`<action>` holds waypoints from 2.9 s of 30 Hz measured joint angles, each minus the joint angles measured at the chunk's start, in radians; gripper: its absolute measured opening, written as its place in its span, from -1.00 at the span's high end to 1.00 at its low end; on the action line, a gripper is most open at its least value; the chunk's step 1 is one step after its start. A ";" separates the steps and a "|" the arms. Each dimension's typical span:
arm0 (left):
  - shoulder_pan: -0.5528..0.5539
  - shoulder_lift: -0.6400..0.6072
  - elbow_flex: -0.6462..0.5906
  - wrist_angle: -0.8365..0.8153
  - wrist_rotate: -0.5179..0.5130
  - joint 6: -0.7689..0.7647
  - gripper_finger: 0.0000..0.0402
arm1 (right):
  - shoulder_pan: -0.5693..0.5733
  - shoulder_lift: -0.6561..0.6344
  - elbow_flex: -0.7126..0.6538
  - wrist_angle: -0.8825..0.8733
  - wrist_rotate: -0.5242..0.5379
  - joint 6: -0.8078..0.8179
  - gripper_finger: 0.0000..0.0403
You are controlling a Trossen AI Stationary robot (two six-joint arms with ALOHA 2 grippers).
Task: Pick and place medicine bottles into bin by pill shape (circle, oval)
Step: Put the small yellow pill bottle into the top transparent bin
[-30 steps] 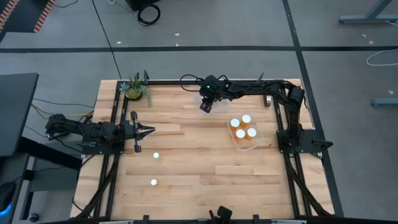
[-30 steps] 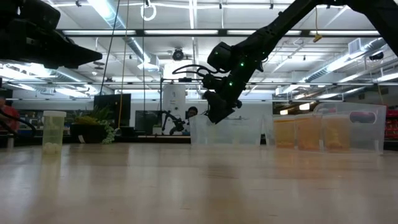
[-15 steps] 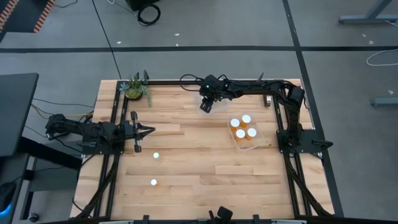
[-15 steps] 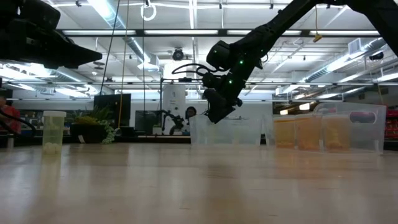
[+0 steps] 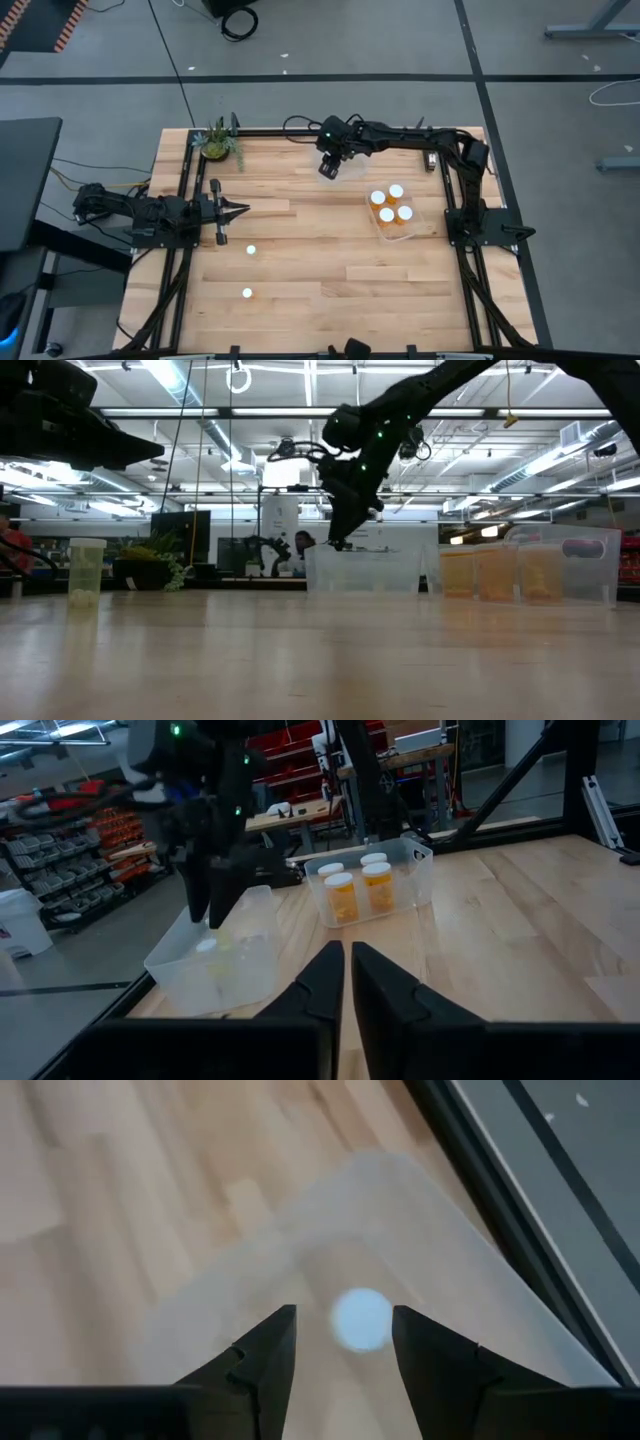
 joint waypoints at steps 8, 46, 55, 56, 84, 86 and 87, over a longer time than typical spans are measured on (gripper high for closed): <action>0.000 0.000 0.000 0.000 0.000 0.000 0.84 | 0.095 0.000 0.136 -0.105 0.000 0.009 0.13; -0.002 0.000 0.000 0.022 0.001 -0.177 0.86 | 0.488 0.000 0.093 -0.087 0.000 0.161 0.13; -0.003 0.134 0.141 -0.205 0.053 -0.373 0.91 | 0.573 0.000 0.058 -0.096 0.087 0.206 0.13; -0.003 0.165 0.153 -0.209 0.059 -0.378 0.90 | 0.576 0.000 0.058 -0.104 0.093 0.206 0.13; -0.137 0.840 0.571 -0.740 0.294 -0.636 0.21 | 0.591 -0.027 0.058 -0.381 0.218 0.219 0.13; -0.169 0.868 0.572 -0.743 0.295 -0.647 0.10 | 0.591 -0.034 0.058 -0.381 0.220 0.224 0.13; -0.182 0.882 0.571 -0.749 0.295 -0.664 0.04 | 0.594 -0.039 0.058 -0.391 0.220 0.229 0.13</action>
